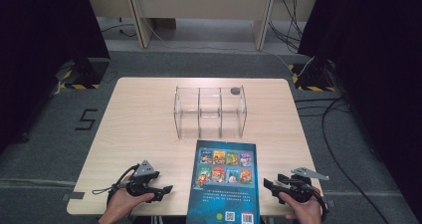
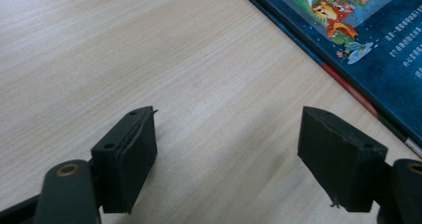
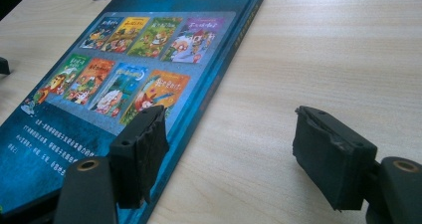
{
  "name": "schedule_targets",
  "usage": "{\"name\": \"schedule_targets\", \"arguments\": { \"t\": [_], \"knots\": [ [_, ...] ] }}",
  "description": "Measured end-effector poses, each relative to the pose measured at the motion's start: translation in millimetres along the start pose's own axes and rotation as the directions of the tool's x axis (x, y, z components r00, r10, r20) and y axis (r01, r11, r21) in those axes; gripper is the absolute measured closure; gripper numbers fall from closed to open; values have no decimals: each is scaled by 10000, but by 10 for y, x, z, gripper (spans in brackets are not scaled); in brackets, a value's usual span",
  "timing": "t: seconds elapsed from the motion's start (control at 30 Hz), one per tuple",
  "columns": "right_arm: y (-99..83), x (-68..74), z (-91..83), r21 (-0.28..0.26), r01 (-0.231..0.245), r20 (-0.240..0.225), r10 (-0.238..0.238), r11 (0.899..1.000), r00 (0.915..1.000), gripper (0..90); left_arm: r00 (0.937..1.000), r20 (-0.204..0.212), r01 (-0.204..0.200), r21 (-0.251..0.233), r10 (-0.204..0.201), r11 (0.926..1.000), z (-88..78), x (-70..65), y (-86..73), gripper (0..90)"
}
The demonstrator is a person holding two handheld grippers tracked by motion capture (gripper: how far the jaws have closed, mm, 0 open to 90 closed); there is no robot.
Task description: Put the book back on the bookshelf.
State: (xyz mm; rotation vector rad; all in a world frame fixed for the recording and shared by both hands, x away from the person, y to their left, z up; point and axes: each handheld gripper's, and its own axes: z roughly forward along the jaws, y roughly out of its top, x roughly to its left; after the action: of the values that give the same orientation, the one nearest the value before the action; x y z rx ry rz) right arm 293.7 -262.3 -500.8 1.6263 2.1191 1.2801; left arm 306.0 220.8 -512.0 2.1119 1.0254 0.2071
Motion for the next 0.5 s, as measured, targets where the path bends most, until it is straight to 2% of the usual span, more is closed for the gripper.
{"name": "schedule_targets", "arguments": {
  "t": [0.3, 0.5],
  "knots": [
    [10, 70, 62, 140, 145, -115, -143, 9998, 9998, 298, 9983, 572, -54, -42, 56, 10000, 48, -145, 11, 239],
    [34, 96, 100, 185, 300, -54, -299, 9994, 9995, 298, 9972, 698, -249, -90, 255, 9996, 98, -241, 28, 241]
  ]
}}
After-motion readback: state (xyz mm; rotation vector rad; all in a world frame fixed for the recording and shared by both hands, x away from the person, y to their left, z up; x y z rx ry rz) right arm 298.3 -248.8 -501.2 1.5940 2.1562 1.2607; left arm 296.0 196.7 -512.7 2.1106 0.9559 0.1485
